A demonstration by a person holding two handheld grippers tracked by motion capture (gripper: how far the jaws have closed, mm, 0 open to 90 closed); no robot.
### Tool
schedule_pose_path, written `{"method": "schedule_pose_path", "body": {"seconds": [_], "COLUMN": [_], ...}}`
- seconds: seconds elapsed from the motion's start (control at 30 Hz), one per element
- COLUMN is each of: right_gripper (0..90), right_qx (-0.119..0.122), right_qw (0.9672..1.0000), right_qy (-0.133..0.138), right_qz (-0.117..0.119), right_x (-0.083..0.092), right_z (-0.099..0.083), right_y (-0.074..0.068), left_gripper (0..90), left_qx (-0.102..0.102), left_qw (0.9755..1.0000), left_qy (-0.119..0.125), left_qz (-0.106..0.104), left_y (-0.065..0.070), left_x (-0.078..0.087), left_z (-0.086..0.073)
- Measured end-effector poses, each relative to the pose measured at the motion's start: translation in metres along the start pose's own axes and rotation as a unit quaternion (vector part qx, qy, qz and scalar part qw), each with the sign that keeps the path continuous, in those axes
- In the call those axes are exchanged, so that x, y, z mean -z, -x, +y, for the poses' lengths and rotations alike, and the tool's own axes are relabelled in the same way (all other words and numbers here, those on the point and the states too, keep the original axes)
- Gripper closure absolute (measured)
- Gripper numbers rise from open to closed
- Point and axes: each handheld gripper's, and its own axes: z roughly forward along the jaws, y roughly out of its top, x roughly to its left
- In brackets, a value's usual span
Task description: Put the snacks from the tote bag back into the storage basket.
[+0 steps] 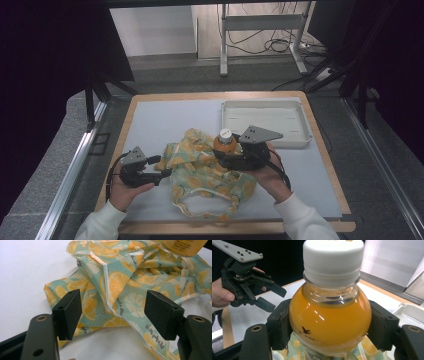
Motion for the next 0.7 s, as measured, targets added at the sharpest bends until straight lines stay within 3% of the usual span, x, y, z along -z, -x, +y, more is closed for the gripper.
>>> {"method": "schedule_pose_path", "body": {"seconds": [0.7], "right_gripper": [30.1], "right_qx": [-0.005], "right_qw": [0.9997], "right_qy": [0.018], "right_qz": [0.014], "right_x": [-0.003], "right_z": [0.021], "right_y": [0.009], "left_gripper": [31.3], "left_qx": [0.008], "left_qw": [1.0], "left_qy": [0.002], "left_qz": [-0.002], "left_y": [-0.003], "left_x": [0.001], "left_z": [0.0]}}
